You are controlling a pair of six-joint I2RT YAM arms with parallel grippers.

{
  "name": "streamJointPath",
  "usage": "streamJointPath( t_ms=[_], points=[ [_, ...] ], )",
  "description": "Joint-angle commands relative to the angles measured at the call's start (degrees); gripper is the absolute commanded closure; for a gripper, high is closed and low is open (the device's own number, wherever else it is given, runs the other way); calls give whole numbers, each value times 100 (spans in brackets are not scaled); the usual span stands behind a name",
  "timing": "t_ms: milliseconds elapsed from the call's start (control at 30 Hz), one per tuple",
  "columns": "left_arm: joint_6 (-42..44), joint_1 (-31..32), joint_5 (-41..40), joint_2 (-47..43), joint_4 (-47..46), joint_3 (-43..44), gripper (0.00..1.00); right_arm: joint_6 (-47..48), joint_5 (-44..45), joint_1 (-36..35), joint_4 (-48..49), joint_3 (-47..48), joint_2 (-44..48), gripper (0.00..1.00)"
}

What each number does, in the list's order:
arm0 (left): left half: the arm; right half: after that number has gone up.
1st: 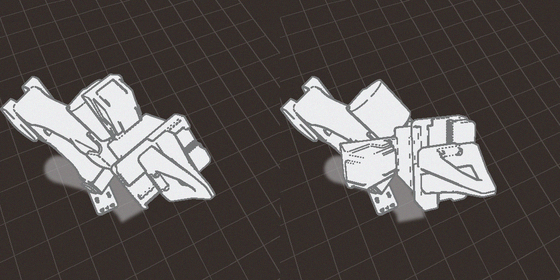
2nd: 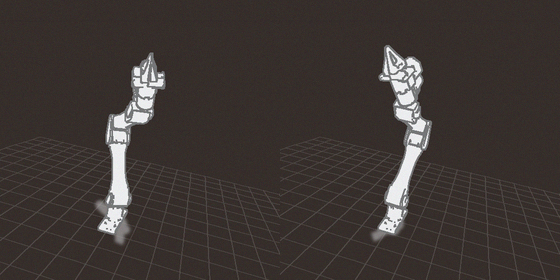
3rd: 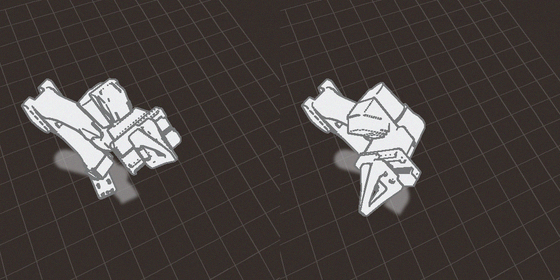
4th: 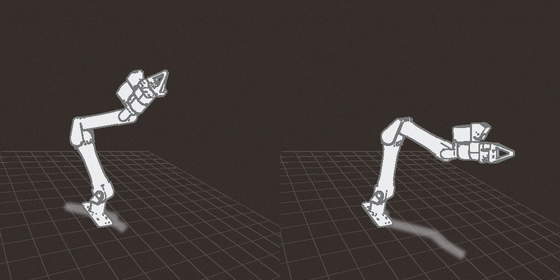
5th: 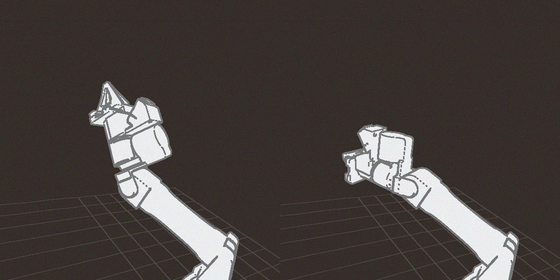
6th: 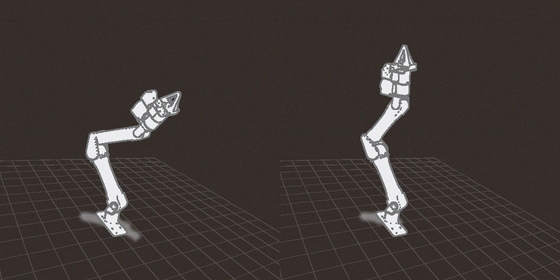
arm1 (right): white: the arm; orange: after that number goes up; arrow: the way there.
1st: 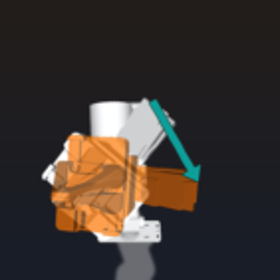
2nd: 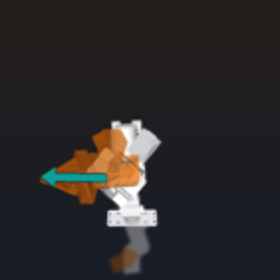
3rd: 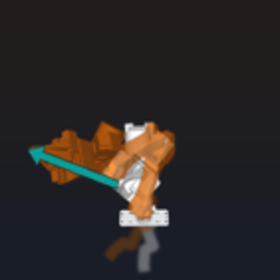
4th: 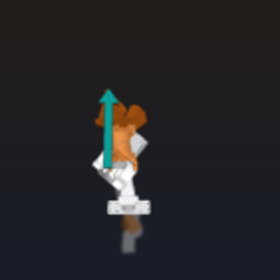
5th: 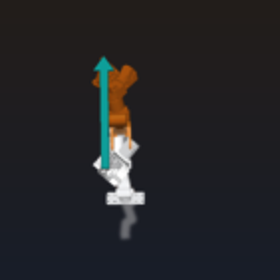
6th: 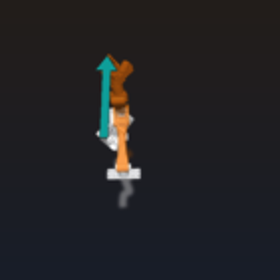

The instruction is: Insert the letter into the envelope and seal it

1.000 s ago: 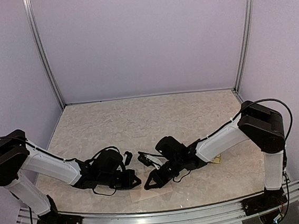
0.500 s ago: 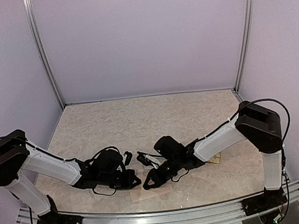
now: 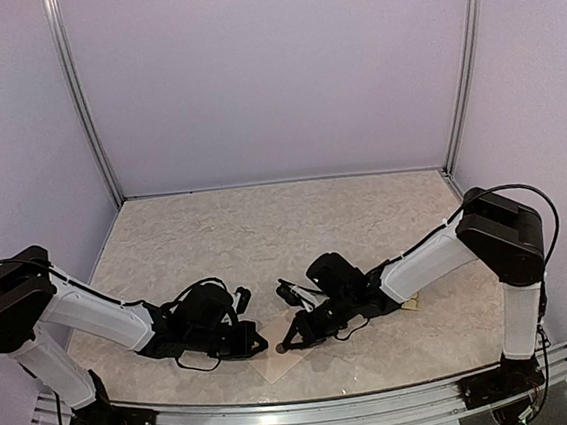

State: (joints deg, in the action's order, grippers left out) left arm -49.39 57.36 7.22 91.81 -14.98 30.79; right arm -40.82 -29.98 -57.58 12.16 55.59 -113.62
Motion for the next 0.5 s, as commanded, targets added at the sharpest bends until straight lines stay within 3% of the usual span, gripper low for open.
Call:
streamJointPath(
  t_ms=[0,467],
  points=[
    [11,-32,-136,106,307,-149,100,-257,536,179,-552,-375,57,100],
    [6,-27,-128,69,299,-100,100,261,-364,-2,-190,105,562,100]
  ],
)
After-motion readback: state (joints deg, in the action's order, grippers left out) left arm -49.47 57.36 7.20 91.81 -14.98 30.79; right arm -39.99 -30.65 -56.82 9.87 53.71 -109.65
